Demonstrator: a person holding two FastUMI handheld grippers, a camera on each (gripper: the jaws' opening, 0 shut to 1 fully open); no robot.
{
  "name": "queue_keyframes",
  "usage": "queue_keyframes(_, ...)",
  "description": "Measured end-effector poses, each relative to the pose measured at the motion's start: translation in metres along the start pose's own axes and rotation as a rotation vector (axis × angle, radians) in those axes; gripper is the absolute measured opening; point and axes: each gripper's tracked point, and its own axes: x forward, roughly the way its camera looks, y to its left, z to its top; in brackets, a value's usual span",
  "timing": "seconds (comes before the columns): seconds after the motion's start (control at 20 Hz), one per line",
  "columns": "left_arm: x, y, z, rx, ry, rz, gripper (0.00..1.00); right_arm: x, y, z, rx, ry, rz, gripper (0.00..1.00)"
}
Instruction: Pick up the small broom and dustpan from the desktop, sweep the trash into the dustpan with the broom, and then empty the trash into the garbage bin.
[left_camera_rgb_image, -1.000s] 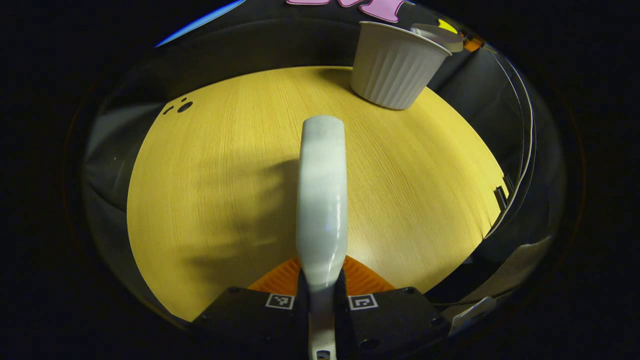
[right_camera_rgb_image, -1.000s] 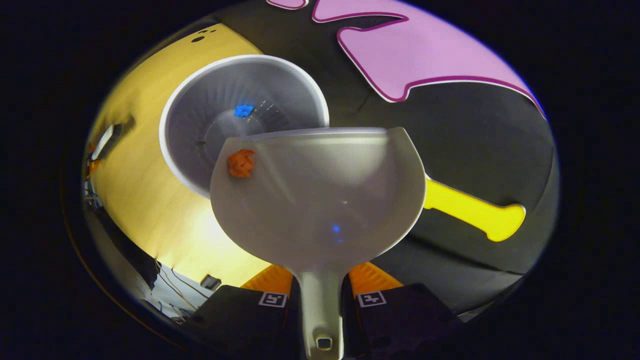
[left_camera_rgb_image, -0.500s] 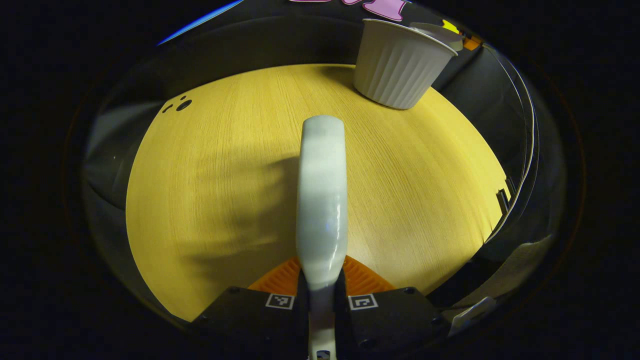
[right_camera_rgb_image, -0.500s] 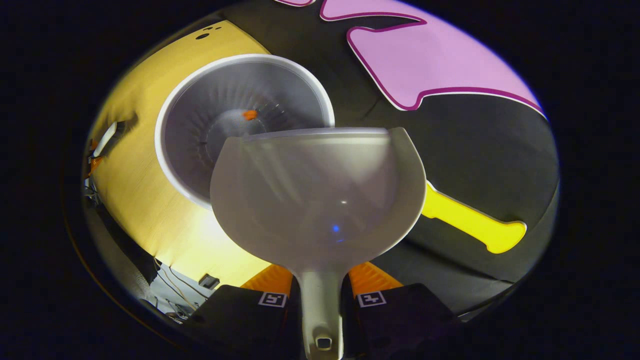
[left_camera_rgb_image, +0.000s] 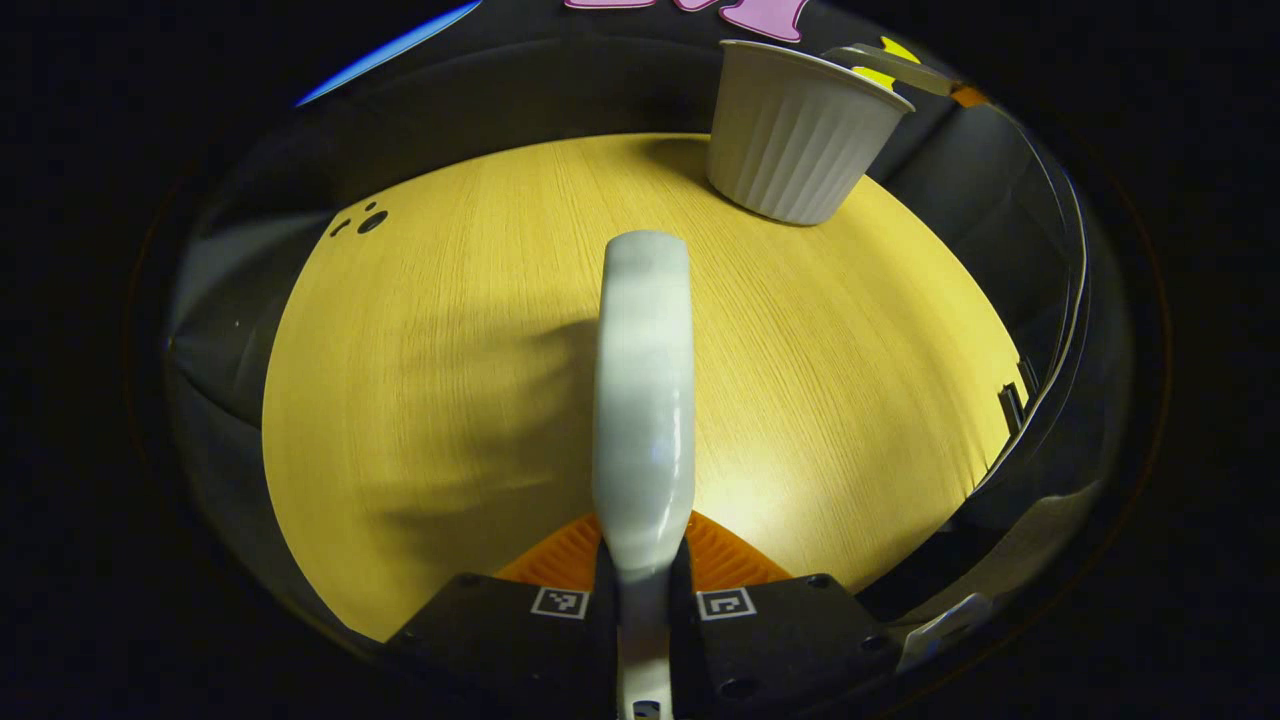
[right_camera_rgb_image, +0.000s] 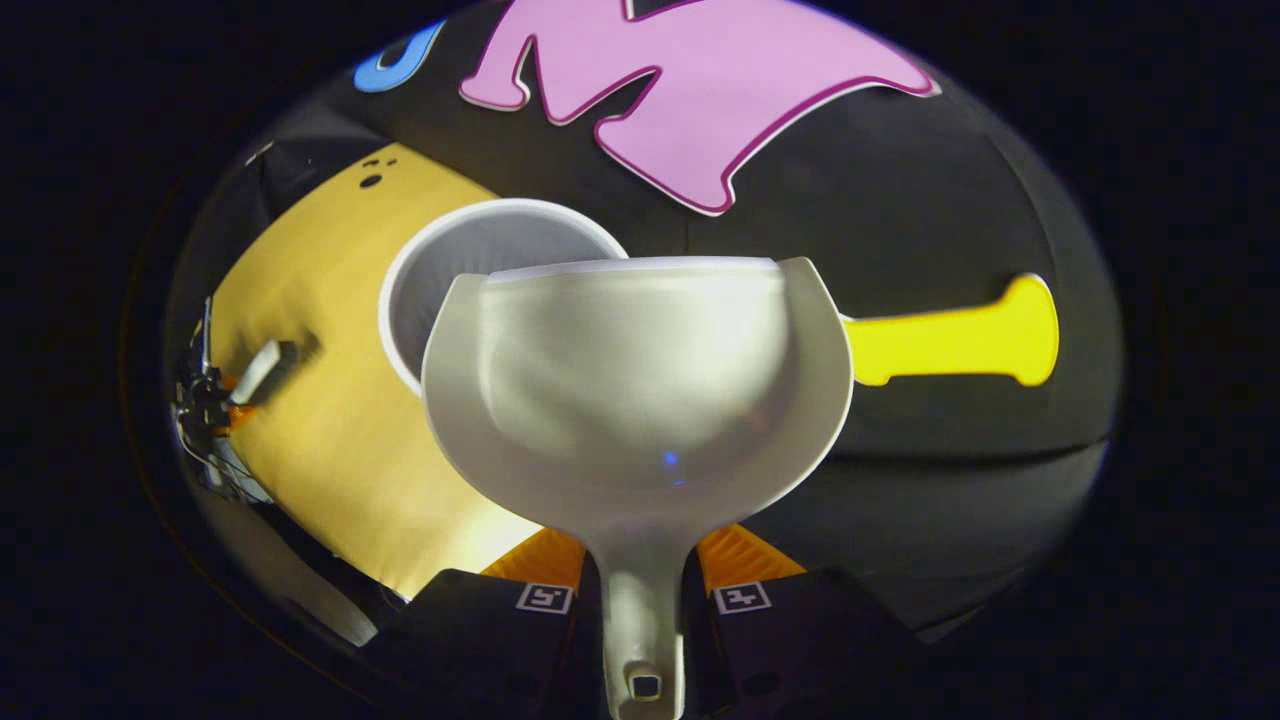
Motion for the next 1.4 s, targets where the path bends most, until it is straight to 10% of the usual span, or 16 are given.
queue_keyframes(0.45,-0.002,0.005,0.003,-0.033,-0.008,0.065,0.25,-0.037,0.081,-0.078,0.2,-0.166,0.15,0.36)
queue_keyframes(1.4,0.014,0.012,-0.003,-0.017,0.07,0.155,0.24,0.09,0.313,-0.225,0.286,0.066,0.309,0.36)
